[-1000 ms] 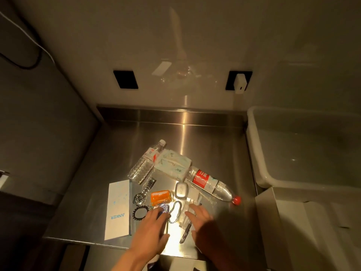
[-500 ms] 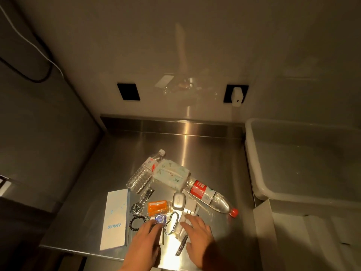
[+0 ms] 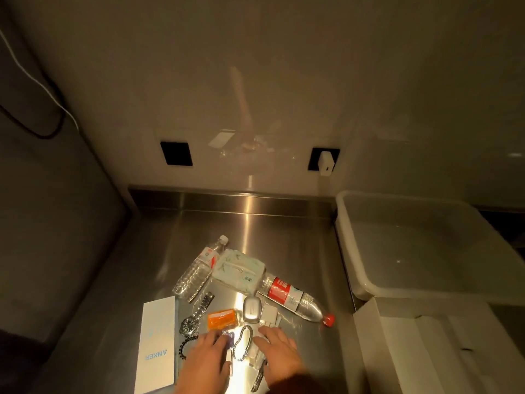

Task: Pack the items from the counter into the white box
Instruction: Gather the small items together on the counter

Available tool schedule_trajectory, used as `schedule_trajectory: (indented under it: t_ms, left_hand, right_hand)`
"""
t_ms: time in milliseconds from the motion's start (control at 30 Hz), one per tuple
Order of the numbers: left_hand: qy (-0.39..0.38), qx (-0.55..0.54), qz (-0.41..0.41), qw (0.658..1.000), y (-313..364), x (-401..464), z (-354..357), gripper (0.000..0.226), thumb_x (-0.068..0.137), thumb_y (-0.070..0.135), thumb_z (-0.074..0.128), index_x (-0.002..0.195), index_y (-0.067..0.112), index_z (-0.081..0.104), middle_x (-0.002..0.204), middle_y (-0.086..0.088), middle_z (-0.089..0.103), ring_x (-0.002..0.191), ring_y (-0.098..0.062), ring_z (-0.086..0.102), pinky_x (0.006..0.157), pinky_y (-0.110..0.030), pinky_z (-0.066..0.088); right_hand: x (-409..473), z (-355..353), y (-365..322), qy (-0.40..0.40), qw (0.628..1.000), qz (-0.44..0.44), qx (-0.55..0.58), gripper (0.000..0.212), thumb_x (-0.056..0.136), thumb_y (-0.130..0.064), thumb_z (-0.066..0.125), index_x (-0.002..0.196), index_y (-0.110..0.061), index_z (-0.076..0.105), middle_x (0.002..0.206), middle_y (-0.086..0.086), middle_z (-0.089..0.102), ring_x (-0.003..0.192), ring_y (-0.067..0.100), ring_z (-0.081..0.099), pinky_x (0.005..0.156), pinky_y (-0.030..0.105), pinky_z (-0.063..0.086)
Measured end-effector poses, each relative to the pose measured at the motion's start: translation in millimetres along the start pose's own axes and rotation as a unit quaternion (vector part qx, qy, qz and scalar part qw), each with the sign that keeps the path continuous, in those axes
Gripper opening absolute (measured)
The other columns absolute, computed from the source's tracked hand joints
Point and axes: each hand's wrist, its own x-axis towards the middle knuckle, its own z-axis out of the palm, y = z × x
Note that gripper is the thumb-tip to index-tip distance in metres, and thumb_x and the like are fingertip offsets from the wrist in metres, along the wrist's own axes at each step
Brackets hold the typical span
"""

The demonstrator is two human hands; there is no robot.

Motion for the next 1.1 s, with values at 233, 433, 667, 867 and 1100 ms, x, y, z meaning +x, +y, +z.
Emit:
schedule_trajectory:
  t_ms: [233, 433, 667, 867, 1100]
  left_hand:
    - [-0.045, 0.031, 0.046, 0.997, -1.7, 12.6, 10.2, 0.058, 0.093, 0.055, 0.051, 0.146, 0.035, 0.038, 0.156, 0.005, 0.026, 0.142, -0.015, 0.028, 0.119, -0.04, 0.031]
    - [-0.041, 0.05, 0.07, 0.995, 2.0, 22.9, 12.9, 0.055, 0.09, 0.066, 0.049, 0.138, 0.039, 0.044, 0.155, 0.007, 0.024, 0.144, -0.016, 0.024, 0.116, -0.04, 0.034]
    - [-0.076, 0.067, 0.083, 0.991, 27.9, 20.1, 4.3, 0.055, 0.047, 0.061, 0.088, 0.097, 0.043, 0.07, 0.112, 0.01, 0.063, 0.1, -0.011, 0.065, 0.072, -0.037, 0.058]
    - [-0.007, 0.034, 0.136, 0.99, 41.6, 20.3, 25.6, 0.033, 0.094, 0.043, 0.047, 0.12, 0.029, 0.063, 0.128, -0.001, 0.057, 0.119, -0.025, 0.054, 0.094, -0.038, 0.045]
    - [-0.044, 0.077, 0.137, 0.987, 59.6, 15.8, 31.8, 0.037, 0.098, 0.047, 0.037, 0.129, 0.033, 0.053, 0.135, 0.005, 0.046, 0.124, -0.021, 0.042, 0.092, -0.033, 0.037]
  right_hand:
    - [-8.0, 0.6, -0.3, 0.055, 0.998, -0.016, -0.037, 0.042, 0.092, -0.051, 0.033, 0.128, -0.042, 0.053, 0.147, -0.016, 0.04, 0.136, 0.008, 0.038, 0.101, 0.03, 0.038]
    - [-13.0, 1.1, 2.3, -0.013, 0.999, 0.001, -0.045, 0.045, 0.087, -0.066, 0.034, 0.12, -0.047, 0.056, 0.14, -0.022, 0.048, 0.128, 0.005, 0.047, 0.092, 0.04, 0.046]
    - [-14.7, 11.5, 8.2, 0.119, 0.988, -0.019, -0.096, 0.03, 0.052, -0.05, 0.086, 0.072, -0.037, 0.069, 0.091, -0.021, 0.07, 0.066, 0.007, 0.065, 0.05, 0.02, 0.032]
    - [-22.2, 19.4, 23.5, 0.185, 0.978, 0.01, -0.092, 0.019, 0.059, -0.029, 0.088, 0.071, -0.03, 0.074, 0.088, -0.01, 0.073, 0.068, 0.013, 0.067, 0.049, 0.029, 0.049]
    - [-24.0, 19.1, 34.9, 0.146, 0.98, 0.079, -0.113, 0.031, 0.047, -0.034, 0.089, 0.075, -0.033, 0.075, 0.084, -0.012, 0.071, 0.072, 0.011, 0.068, 0.053, 0.03, 0.053]
